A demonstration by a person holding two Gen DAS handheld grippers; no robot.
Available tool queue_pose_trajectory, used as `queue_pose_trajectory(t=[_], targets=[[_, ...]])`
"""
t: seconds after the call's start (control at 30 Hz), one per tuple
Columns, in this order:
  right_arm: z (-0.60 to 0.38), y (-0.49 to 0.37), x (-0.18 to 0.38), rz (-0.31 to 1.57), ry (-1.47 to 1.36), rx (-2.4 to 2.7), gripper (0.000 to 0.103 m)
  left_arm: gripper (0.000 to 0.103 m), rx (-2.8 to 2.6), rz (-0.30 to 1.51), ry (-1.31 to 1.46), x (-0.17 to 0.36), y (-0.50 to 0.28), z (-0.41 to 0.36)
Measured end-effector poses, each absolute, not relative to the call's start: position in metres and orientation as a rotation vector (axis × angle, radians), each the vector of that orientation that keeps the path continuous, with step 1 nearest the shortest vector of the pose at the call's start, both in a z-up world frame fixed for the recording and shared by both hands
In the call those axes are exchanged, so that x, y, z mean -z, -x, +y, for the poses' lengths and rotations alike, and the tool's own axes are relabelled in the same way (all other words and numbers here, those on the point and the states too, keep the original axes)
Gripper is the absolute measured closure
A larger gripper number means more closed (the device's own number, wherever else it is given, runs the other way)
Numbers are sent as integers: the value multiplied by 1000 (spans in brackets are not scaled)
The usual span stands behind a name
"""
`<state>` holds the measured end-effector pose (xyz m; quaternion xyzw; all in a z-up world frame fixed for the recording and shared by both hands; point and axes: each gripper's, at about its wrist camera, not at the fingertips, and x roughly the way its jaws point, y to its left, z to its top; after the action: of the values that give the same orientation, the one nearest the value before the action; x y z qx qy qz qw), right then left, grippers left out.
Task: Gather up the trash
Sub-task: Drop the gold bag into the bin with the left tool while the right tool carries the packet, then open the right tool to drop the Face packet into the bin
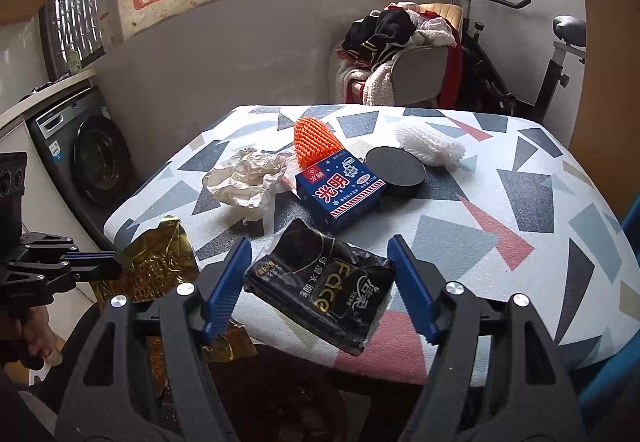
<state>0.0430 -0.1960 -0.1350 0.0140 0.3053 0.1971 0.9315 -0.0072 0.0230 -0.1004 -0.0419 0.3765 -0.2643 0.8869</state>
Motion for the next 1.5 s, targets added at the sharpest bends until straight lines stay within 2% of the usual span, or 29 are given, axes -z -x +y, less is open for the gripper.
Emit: queue_pose_trajectory(t=[0.43, 0.5, 0.57, 0.7, 0.77, 0.87, 1.1, 1.5], targets=[[-193, -27, 146, 656, -11, -420, 32, 99, 624, 880, 45, 149, 36, 0], [-196, -25, 152, 671, -35, -415, 32, 88, 626, 878, 65, 150, 37, 2], [-197, -22, 158, 681, -43, -412, 32, 57, 611, 858, 85, 150, 38, 7], [-194, -16, 170, 710, -38, -428, 32, 39, 544, 800, 96, 144, 42, 20], [-189, -13, 178, 729, -22, -443, 32, 27, 480, 759, 80, 138, 44, 27], [-179, -8, 189, 751, 14, -462, 32, 16, 387, 697, 49, 128, 47, 34], [-158, 0, 212, 800, 61, -501, 32, 10, 277, 604, 19, 125, 52, 50], [-133, 2, 241, 894, 180, -533, 32, 9, 225, 720, 101, 150, 32, 63]])
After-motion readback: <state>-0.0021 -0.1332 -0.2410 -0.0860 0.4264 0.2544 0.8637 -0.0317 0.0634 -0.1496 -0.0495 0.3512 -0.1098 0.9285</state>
